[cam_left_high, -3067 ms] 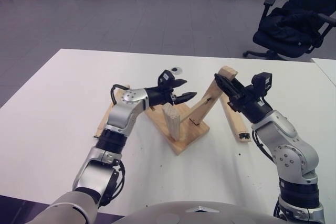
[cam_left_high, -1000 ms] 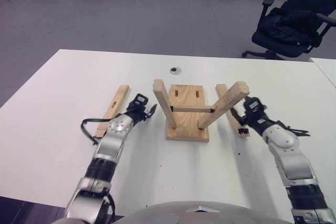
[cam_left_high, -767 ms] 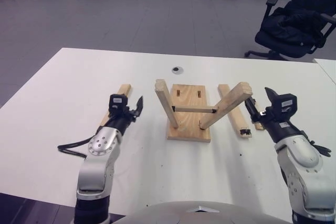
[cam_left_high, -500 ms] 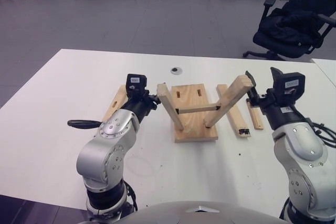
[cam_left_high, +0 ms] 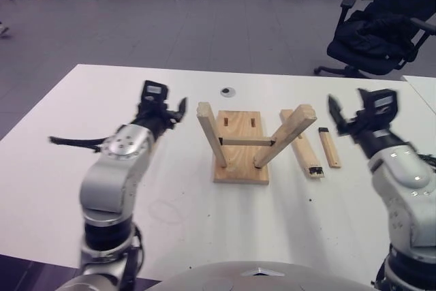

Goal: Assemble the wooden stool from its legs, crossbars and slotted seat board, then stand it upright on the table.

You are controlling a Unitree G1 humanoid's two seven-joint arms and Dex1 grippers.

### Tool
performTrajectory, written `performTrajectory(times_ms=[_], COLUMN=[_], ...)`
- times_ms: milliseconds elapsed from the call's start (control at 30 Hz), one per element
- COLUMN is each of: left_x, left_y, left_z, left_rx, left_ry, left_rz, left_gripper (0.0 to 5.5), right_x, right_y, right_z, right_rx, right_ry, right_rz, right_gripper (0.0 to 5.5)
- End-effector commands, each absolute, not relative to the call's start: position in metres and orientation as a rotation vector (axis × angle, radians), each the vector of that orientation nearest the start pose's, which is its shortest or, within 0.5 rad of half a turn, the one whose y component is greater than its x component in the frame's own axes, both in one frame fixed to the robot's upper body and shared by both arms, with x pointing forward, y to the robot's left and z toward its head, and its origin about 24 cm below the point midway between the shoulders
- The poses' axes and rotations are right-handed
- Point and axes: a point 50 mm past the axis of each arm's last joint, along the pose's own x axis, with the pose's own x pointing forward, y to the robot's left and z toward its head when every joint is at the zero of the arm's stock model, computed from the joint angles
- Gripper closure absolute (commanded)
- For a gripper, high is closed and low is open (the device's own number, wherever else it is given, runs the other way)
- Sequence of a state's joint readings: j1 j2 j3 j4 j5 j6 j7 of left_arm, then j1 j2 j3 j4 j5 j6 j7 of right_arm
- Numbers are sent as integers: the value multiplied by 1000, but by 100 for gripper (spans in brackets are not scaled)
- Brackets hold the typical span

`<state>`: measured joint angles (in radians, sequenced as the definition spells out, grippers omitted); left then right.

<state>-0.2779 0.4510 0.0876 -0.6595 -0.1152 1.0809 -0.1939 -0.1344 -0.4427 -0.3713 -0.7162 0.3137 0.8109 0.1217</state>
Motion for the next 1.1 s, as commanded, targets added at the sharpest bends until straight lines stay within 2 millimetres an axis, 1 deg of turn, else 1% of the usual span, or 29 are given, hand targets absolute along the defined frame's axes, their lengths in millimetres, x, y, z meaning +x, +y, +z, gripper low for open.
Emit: performTrajectory(times_ms=[33, 67, 100, 133, 167, 233, 267, 300, 333, 367, 400, 467, 533, 567, 633, 667, 700, 733, 767, 800, 833, 867, 900, 933, 967, 1000, 1033, 1067, 1100], left_x=[265, 264, 258, 250, 245, 241, 240, 241, 242, 247, 253, 262, 265, 265, 263, 264, 264, 265, 267, 269, 273, 274, 275, 273, 269, 258, 248, 238, 230], left_y=[209, 188, 165, 146, 135, 116, 108, 104, 104, 108, 111, 112, 109, 107, 105, 108, 115, 123, 136, 149, 172, 196, 220, 243, 264, 279, 286, 289, 289], left_z=[229, 248, 260, 262, 257, 224, 198, 171, 145, 130, 133, 156, 178, 191, 221, 236, 251, 261, 268, 270, 264, 255, 243, 229, 209, 187, 171, 157, 149], left_rx=[346, 202, 59, -47, -123, -209, -219, -188, -160, -122, -129, -164, -199, -221, -263, -266, -270, -270, -280, -280, -245, -198, -152, -94, -6, 109, 195, 246, 273], left_ry=[-87, -206, -290, -324, -317, -183, -65, 50, 146, 188, 164, 53, -44, -99, -229, -298, -364, -410, -443, -455, -438, -406, -351, -285, -185, -59, 50, 137, 193], left_rz=[-176, -309, -461, -585, -648, -699, -716, -700, -685, -646, -626, -623, -652, -674, -722, -733, -725, -710, -682, -646, -565, -483, -401, -325, -268, -254, -282, -332, -389], left_gripper=[201, 201, 201, 201, 201, 201, 201, 201, 201, 201, 201, 201, 201, 201, 201, 201, 201, 201, 201, 201, 201, 201, 201, 201, 201, 201, 201, 201, 201], right_x=[229, 226, 222, 222, 222, 222, 224, 224, 224, 224, 226, 232, 236, 237, 240, 243, 249, 255, 262, 265, 261, 252, 239, 226, 215, 205, 198, 196, 198], right_y=[-226, -214, -203, -194, -188, -178, -178, -177, -178, -177, -176, -176, -178, -181, -194, -204, -213, -219, -221, -219, -207, -193, -176, -160, -146, -134, -126, -123, -122], right_z=[242, 247, 250, 245, 235, 197, 170, 144, 125, 116, 120, 142, 163, 174, 197, 203, 203, 198, 185, 170, 154, 144, 143, 147, 153, 159, 162, 164, 165], right_rx=[25, 87, 143, 190, 219, 228, 233, 252, 243, 241, 255, 312, 359, 379, 427, 424, 408, 373, 251, 133, 39, -18, -11, 20, 47, 68, 76, 72, 64], right_ry=[-364, -401, -419, -383, -313, -104, 38, 160, 247, 279, 247, 122, 12, -52, -190, -235, -238, -209, -123, -42, 41, 90, 98, 87, 60, 38, 24, 14, 9], right_rz=[199, 308, 402, 471, 511, 572, 554, 539, 513, 501, 505, 512, 516, 514, 474, 429, 377, 339, 317, 333, 443, 582, 747, 888, 1005, 1110, 1169, 1193, 1189], right_gripper=[231, 231, 231, 231, 231, 231, 231, 231, 231, 231, 231, 231, 231, 231, 231, 231, 231, 231, 231, 231, 231, 231, 231, 231, 231, 231, 231, 231, 231])
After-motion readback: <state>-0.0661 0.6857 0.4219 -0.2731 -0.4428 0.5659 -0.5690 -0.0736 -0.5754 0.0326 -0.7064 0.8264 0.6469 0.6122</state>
